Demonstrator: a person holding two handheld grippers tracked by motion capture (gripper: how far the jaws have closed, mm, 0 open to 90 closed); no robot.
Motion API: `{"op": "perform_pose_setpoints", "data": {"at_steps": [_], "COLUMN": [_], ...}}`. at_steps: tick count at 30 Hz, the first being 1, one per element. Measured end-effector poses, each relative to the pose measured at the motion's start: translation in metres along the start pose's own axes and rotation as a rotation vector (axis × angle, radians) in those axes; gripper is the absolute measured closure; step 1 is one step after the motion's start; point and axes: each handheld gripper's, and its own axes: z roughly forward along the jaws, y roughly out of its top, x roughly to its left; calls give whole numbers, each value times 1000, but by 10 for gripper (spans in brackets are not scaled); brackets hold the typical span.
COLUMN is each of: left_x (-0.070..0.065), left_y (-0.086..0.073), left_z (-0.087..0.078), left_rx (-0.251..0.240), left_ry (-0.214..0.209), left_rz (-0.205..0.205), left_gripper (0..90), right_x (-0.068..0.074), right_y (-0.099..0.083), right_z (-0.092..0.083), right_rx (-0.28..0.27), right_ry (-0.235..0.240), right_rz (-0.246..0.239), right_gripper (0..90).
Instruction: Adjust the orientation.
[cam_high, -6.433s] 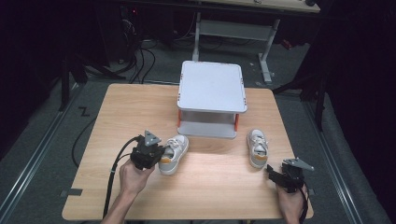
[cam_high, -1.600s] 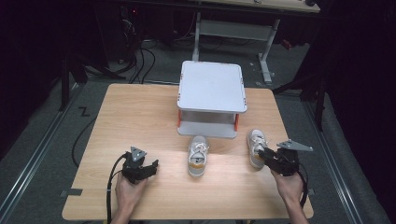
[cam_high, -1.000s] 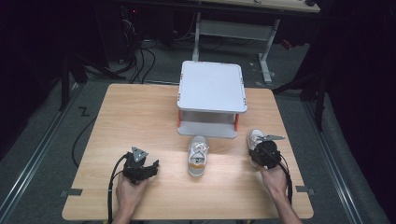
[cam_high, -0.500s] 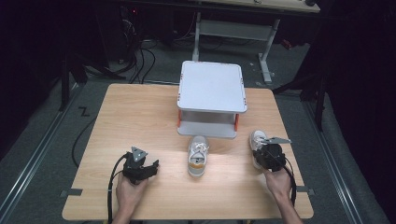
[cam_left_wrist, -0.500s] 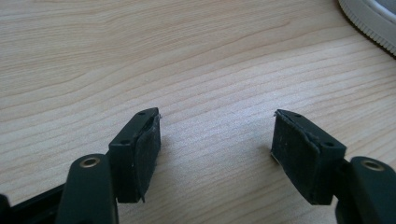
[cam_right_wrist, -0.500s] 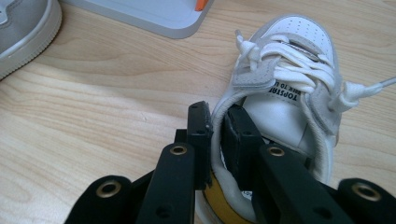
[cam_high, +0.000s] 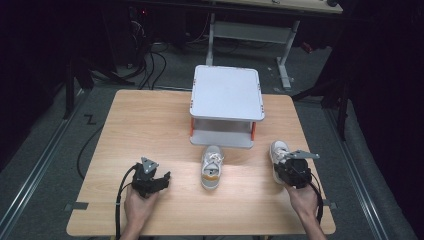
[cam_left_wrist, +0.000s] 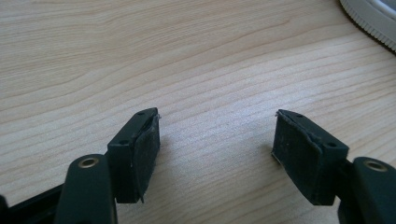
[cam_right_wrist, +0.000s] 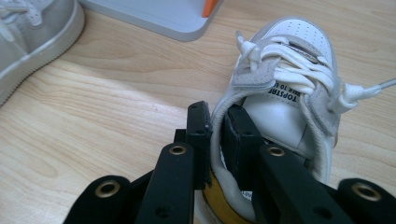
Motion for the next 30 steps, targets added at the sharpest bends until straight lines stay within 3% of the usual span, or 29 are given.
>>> {"op": "perform_pose_setpoints", "data": {"at_steps": [16, 30], "left_x": [0, 0], "left_y": [0, 0], "left_z": [0, 0], "left_rx": [0, 0], "left_ry": [-1, -2], "left_rz": [0, -1], "left_gripper": [320, 320], "right_x": [17, 51], "right_y": [5, 17], "right_z": [-13, -10], "right_rx": [-27, -36], "right_ry": [75, 143], "right_rz": [-38, -96], "right_gripper": [815, 814]}}
